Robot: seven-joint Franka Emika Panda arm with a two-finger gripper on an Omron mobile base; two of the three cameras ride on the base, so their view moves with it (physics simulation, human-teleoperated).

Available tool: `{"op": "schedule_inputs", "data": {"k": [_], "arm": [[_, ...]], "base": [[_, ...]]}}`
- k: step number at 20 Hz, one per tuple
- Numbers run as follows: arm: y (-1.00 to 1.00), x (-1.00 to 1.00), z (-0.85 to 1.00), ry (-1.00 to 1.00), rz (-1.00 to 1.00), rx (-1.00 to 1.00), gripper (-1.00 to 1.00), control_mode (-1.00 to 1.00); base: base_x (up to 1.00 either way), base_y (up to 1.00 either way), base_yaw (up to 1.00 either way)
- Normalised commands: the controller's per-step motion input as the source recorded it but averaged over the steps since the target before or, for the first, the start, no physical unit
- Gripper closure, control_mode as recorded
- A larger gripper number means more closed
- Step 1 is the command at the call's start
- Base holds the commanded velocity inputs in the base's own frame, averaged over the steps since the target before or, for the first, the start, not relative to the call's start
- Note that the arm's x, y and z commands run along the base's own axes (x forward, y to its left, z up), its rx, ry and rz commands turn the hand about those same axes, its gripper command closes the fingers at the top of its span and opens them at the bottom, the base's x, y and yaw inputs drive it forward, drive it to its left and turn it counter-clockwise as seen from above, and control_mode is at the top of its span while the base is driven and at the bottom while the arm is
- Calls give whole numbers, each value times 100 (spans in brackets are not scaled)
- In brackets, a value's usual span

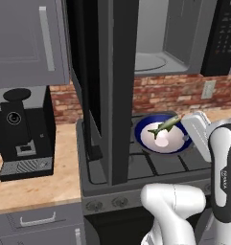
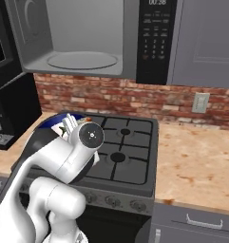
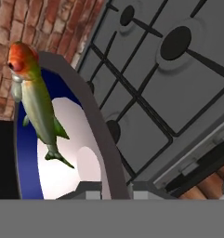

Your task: Remove the apple from the bowl and place it on the small plate. Then place the bowl with only the fish in the microwave, close the door, and press the start button to microwave the fish.

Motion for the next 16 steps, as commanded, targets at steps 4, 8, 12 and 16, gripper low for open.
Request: {"op": "schedule_inputs", "data": {"k": [4,8,12,16], "arm": [[0,0,0,0,0,0,100,100],[-17,2,12,-2,0,8,100,-100],[0,0,87,-10,0,12,100,-100],[0,0,99,-8,-1,11,100,-100]], "base": [[15,-7,4],[1,-7,0],[0,0,0],[0,0,0]]}}
